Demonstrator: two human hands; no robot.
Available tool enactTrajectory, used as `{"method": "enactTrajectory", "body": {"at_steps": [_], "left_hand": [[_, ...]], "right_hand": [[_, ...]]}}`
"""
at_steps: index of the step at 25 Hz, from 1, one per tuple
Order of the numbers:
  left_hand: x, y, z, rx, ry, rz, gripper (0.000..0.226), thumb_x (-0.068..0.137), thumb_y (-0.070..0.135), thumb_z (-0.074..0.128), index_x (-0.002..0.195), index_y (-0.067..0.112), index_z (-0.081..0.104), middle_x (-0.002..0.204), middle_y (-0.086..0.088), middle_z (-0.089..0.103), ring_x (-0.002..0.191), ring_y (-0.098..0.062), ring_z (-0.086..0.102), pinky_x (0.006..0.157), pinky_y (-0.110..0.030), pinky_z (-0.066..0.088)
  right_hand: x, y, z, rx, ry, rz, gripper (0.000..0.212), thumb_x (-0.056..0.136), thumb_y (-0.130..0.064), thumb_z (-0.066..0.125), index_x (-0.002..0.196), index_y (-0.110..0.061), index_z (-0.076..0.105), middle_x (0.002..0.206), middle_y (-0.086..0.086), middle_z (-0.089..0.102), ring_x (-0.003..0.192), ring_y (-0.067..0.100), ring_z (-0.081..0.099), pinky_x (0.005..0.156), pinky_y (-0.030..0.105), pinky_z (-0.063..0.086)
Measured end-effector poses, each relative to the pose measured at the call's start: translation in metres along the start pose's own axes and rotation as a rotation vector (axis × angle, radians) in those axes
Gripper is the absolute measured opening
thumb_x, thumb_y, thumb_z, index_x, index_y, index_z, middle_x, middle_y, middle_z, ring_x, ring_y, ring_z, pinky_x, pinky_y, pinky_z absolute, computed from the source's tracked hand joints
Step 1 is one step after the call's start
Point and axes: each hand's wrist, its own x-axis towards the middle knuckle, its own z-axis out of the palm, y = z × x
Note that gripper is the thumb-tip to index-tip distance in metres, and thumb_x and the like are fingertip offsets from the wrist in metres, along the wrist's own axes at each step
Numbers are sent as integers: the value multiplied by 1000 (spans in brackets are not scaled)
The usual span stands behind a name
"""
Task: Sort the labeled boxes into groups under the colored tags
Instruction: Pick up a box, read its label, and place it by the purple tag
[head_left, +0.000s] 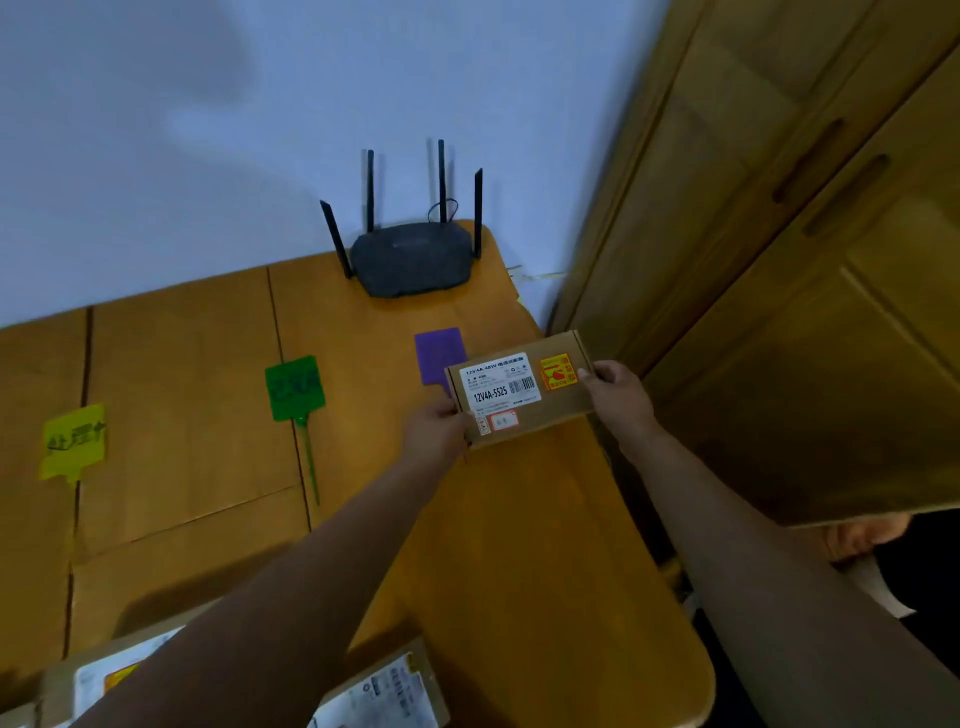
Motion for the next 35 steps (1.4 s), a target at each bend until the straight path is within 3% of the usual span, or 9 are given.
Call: {"method": "enactTrajectory", "body": {"at_steps": [4, 9, 12, 15, 18, 21, 27, 32, 35], "left_hand": [[24, -19, 5, -1, -36, -27, 30, 95, 1, 56, 109, 17, 78, 117, -8, 78, 96, -17, 77, 82, -36, 64], [26, -21, 9, 5, -43, -27, 32, 98, 4, 56, 122, 14, 74, 113, -1, 79, 107, -24, 74, 94, -45, 57], [12, -16, 2, 32, -7, -14, 26, 100, 10, 58, 123, 13, 70, 111, 7, 74, 104, -17, 69, 77, -22, 53], [-17, -23, -23, 20, 86, 34, 38, 101, 14, 60, 139, 13, 58, 125, 0, 64, 112, -19, 60, 94, -37, 52], [-56, -35, -58, 24, 87, 79, 38, 101, 16, 61, 140, 17, 60, 128, -2, 67, 118, -20, 62, 104, -43, 51], [-102, -52, -98, 23, 76, 107, 31, 101, 13, 61, 131, 15, 66, 127, -5, 70, 118, -21, 64, 101, -43, 53], [-176, -102, -155, -86, 99, 60, 27, 99, 12, 64, 126, 16, 69, 127, -10, 71, 109, -19, 64, 86, -32, 53], [-233, -149, -173, -84, 40, 36, 28, 98, 11, 65, 124, 16, 70, 124, -7, 71, 113, -23, 65, 96, -39, 53], [-256, -172, -170, -22, 53, -11, 33, 98, 14, 65, 130, 14, 67, 126, -6, 70, 100, -15, 67, 75, -26, 51]], "right_hand": [[29, 21, 17, -18, -79, 93, 47, 100, -38, 60, 139, -13, 59, 138, 11, 64, 125, 32, 60, 106, 46, 49], [39, 30, 24, 40, -71, 121, 50, 99, -36, 62, 145, -17, 54, 144, 10, 59, 129, 29, 56, 107, 41, 47], [27, 26, 23, -3, -6, 55, 58, 98, -34, 64, 150, -17, 47, 152, 10, 53, 138, 29, 51, 114, 45, 43], [-13, 19, 25, -19, 131, -90, 52, 94, -33, 67, 144, -21, 54, 145, 6, 54, 131, 23, 53, 104, 38, 46], [-71, 13, 41, 92, 35, -134, 38, 94, -27, 69, 131, -23, 61, 129, -4, 64, 119, 12, 57, 93, 30, 42], [-144, 12, 69, 150, -106, -135, 33, 95, -14, 70, 127, -13, 64, 109, -5, 66, 110, 16, 62, 94, 34, 50], [-269, 15, 108, 76, -300, -52, 37, 99, -21, 67, 135, -13, 61, 123, 10, 64, 112, 27, 62, 95, 42, 50], [-332, 43, 126, 16, -247, -48, 37, 97, -23, 69, 132, -17, 62, 119, 7, 66, 98, 18, 61, 77, 29, 49], [-346, 67, 133, -25, -265, 6, 41, 95, -19, 70, 135, -15, 60, 133, 13, 64, 100, 22, 64, 84, 36, 54]]}}
